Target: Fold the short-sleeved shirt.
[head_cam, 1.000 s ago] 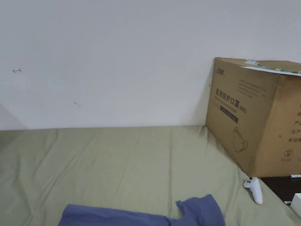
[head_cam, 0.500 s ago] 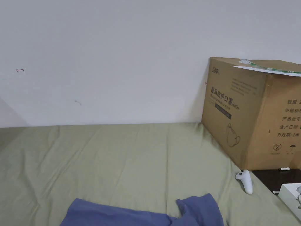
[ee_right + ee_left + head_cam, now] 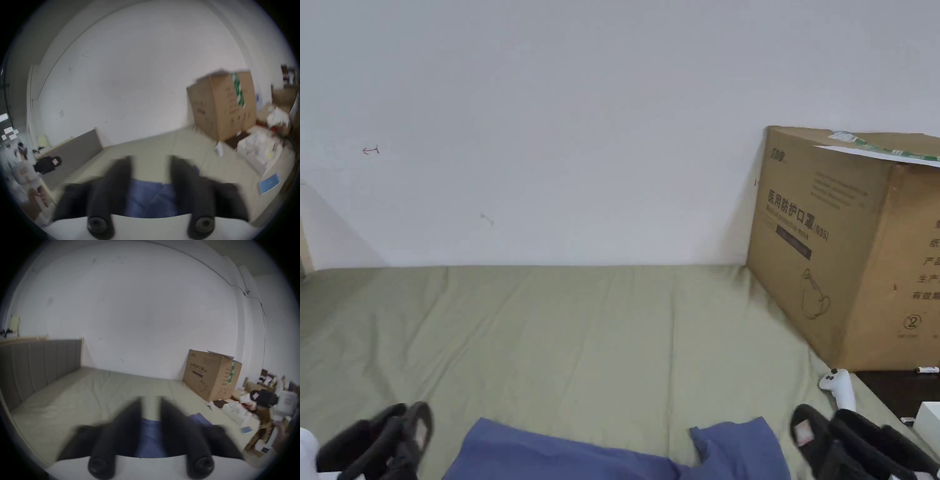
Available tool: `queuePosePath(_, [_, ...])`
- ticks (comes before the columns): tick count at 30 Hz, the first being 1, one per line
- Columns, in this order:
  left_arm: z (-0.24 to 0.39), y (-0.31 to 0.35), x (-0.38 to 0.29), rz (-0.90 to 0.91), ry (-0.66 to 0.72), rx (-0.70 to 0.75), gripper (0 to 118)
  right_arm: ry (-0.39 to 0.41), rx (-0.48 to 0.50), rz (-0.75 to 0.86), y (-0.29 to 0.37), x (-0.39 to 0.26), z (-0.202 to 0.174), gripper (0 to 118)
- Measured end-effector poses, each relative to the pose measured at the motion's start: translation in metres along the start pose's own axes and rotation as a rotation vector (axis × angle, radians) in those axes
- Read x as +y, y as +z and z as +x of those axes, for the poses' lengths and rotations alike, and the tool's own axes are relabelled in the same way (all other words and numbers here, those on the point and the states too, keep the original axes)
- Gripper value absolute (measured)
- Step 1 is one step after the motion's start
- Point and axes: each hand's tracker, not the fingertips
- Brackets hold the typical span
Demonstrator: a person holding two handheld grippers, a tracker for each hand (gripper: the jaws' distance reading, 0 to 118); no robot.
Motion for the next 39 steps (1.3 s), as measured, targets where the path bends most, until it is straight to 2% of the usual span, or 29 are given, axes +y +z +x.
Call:
queuePosePath(1, [0.006, 0.000, -0.007, 0.019, -0.052, 0.071, 0, 0.073, -0.102, 0.027, 0.000, -0.004, -0.010, 2])
queuePosePath(2, [0.009, 0.002, -0.010, 0.029, -0.046, 0.071, 0, 0.094, -0.118, 0.031, 0.000, -0.006, -0.013, 2])
queuePosePath(4, [0.012, -0.001, -0.010, 0.010, 0.012, -0.011, 0, 0.062, 0.012, 0.003, -0.002, -0.005, -0.012, 2])
queuePosePath(6, [0.017, -0.007, -0.009, 0.010, 0.000, 0.020, 0, 0.086, -0.033, 0.035, -0.006, -0.004, -0.015, 2])
queuePosePath(9, [0.010, -0.016, 0.003, 0.032, -0.007, 0.035, 0, 0.077, -0.006, 0.076, -0.004, 0.001, -0.010, 2])
queuePosePath(11, [0.000, -0.039, 0.023, -0.017, -0.020, -0.016, 0, 0.084, -0.016, 0.076, -0.005, 0.003, -0.009, 2])
queuePosePath(13, [-0.015, -0.087, 0.046, -0.219, -0.037, -0.072, 0, 0.099, -0.066, 0.079, -0.009, 0.001, -0.001, 2])
queuePosePath(16, [-0.045, -0.173, 0.049, -0.575, 0.054, -0.158, 0, 0.089, -0.049, 0.039, -0.016, -0.004, 0.012, 2])
queuePosePath(18, [-0.065, -0.227, 0.026, -0.749, 0.066, -0.128, 0, 0.104, -0.072, -0.001, -0.024, -0.013, 0.018, 2])
queuePosePath(19, [-0.074, -0.255, 0.008, -0.823, 0.023, -0.077, 0, 0.108, -0.080, -0.024, -0.028, -0.018, 0.021, 2])
queuePosePath(20, [-0.082, -0.277, -0.007, -0.871, -0.003, -0.045, 10, 0.105, -0.080, -0.046, -0.033, -0.023, 0.024, 2])
queuePosePath(21, [-0.088, -0.297, -0.023, -0.916, -0.020, -0.033, 38, 0.099, -0.078, -0.072, -0.038, -0.029, 0.027, 2])
queuePosePath(22, [-0.096, -0.315, -0.037, -0.922, -0.023, -0.007, 38, 0.091, -0.081, -0.103, -0.044, -0.035, 0.031, 2])
queuePosePath(23, [-0.103, -0.330, -0.047, -0.919, -0.020, 0.024, 49, 0.081, -0.086, -0.132, -0.050, -0.040, 0.033, 2])
queuePosePath(25, [-0.124, -0.363, -0.071, -0.944, 0.027, 0.020, 84, 0.049, -0.096, -0.184, -0.063, -0.049, 0.039, 2])
queuePosePath(28, [-0.131, -0.398, -0.103, -0.994, 0.002, 0.020, 98, 0.008, -0.099, -0.220, -0.078, -0.059, 0.047, 2])
queuePosePath(33, [-0.130, -0.430, -0.154, -1.074, -0.084, -0.026, 98, -0.029, -0.109, -0.284, -0.095, -0.072, 0.057, 2])
queuePosePath(35, [-0.129, -0.437, -0.176, -1.132, -0.105, -0.036, 105, -0.030, -0.116, -0.308, -0.102, -0.077, 0.060, 2])
queuePosePath(37, [-0.126, -0.429, -0.187, -1.036, -0.090, -0.072, 112, -0.033, -0.120, -0.325, -0.106, -0.082, 0.061, 2])
queuePosePath(39, [-0.121, -0.428, -0.187, -1.045, -0.107, -0.044, 112, -0.045, -0.123, -0.340, -0.109, -0.084, 0.063, 2])
